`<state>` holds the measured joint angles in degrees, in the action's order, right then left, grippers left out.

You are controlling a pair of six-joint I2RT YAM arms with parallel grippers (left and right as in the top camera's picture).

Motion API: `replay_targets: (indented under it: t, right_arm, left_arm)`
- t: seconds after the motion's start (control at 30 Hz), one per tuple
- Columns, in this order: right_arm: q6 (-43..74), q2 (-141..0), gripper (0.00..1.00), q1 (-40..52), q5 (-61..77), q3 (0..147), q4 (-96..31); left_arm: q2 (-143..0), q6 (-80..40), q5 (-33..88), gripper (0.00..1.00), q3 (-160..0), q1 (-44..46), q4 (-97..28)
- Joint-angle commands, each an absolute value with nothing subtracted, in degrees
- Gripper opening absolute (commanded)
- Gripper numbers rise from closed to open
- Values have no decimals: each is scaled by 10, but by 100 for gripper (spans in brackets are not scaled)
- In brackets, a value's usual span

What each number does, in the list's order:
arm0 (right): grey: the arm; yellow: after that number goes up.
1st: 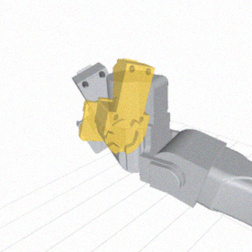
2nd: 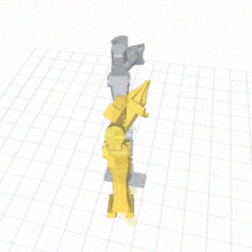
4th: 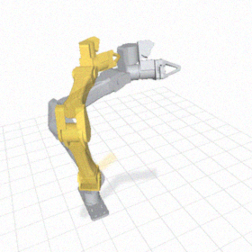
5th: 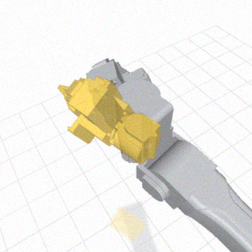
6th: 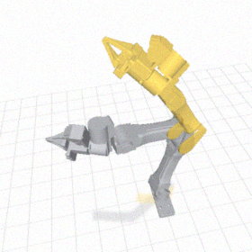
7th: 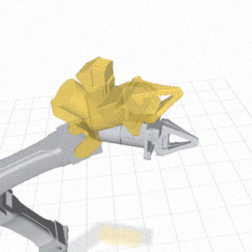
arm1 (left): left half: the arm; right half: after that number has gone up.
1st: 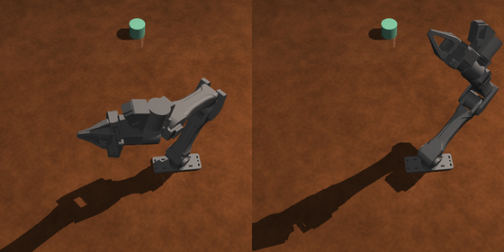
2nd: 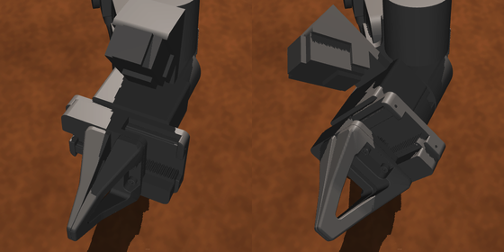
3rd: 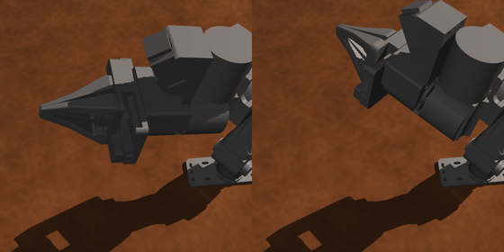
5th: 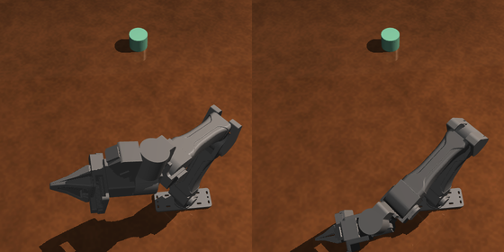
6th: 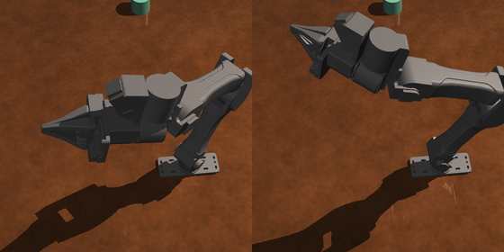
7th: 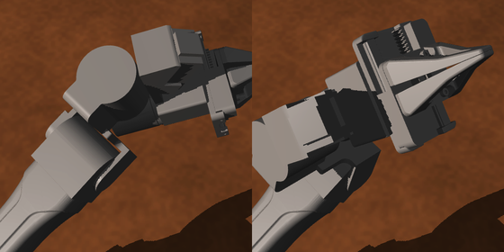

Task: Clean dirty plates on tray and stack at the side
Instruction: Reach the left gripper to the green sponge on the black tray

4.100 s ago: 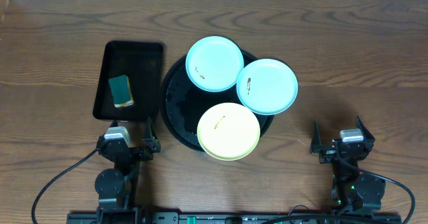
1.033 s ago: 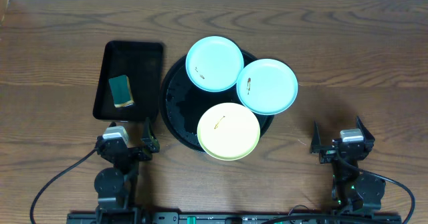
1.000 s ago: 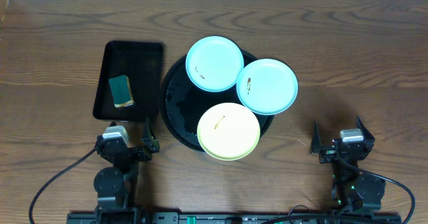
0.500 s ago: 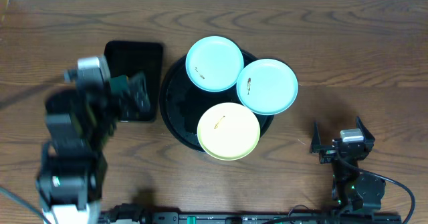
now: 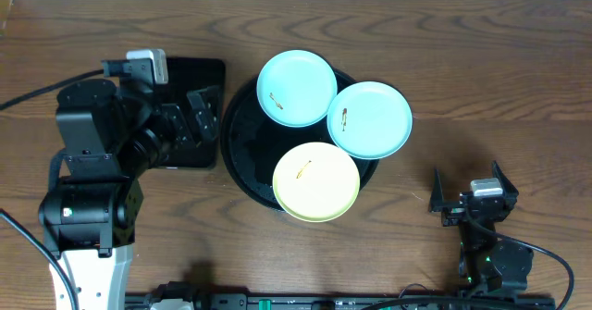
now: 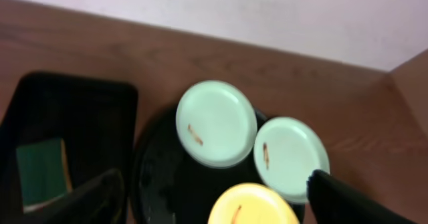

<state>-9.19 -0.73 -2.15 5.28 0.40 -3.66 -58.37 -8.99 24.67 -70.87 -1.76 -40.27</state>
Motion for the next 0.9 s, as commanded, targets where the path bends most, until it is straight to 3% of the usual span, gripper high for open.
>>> replay_targets:
  t: [0.0,0.07,0.2,0.63,0.87]
  right_arm:
    - [-82,-6,99,-12,49,3,-39]
    - [-82,-6,99,-12,49,3,-39]
    - [-82,-6,99,-12,49,3,-39]
    - [-82,-6,99,-12,49,3,-39]
    - [-82,-6,99,-12,49,3,-39]
  left_arm:
    - [-590,-89,180,85,-720,-16,-420]
    - [-599,-89,123,87,-720,-16,-427]
    - [-636,-88,63,77,-720,-16,-453]
    - [-808,-85,-36,79,-720,-17,-398]
    - [-870,-64,-39,74,-720,-30,-394]
